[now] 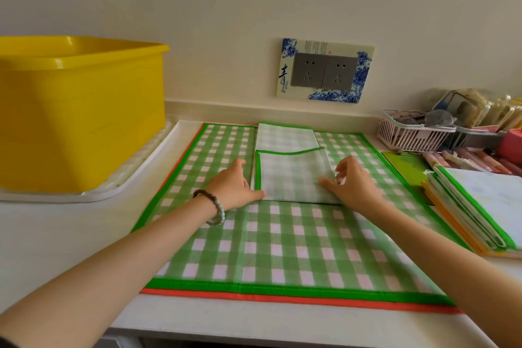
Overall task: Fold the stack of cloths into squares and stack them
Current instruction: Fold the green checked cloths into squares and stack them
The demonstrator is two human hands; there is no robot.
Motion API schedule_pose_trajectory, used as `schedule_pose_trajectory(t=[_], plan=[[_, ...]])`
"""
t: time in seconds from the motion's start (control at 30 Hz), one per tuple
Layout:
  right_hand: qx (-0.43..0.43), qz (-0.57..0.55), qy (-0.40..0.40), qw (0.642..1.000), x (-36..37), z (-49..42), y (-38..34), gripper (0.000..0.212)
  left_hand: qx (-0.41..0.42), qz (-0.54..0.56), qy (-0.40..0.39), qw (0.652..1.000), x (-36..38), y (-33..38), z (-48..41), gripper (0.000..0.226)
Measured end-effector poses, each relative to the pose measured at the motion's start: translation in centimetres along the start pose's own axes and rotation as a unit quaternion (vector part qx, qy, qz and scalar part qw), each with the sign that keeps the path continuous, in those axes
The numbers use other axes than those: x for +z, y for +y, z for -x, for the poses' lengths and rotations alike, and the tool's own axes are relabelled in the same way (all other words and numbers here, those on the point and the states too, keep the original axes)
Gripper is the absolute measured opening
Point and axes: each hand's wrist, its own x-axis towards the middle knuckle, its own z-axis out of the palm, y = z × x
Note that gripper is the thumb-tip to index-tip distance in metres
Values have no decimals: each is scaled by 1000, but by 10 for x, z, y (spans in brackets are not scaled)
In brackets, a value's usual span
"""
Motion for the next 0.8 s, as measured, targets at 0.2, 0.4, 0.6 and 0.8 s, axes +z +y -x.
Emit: schedule_pose_trajectory(t=[0.2,0.4,0.6,0.8], plan=[[-232,109,-87,963,3,41,-13,48,226,-158,-23,961,3,11,30,49],[-260,134,-207,934,13,58,-14,50,198,-217,-140,946,15,7,46,56],[-274,181,-242,913,8,51,-11,54,194,-233,-134,943,15,6,44,61],[-250,200,-255,913,-16,52,16,57,196,-229,-145,943,12,8,44,63]])
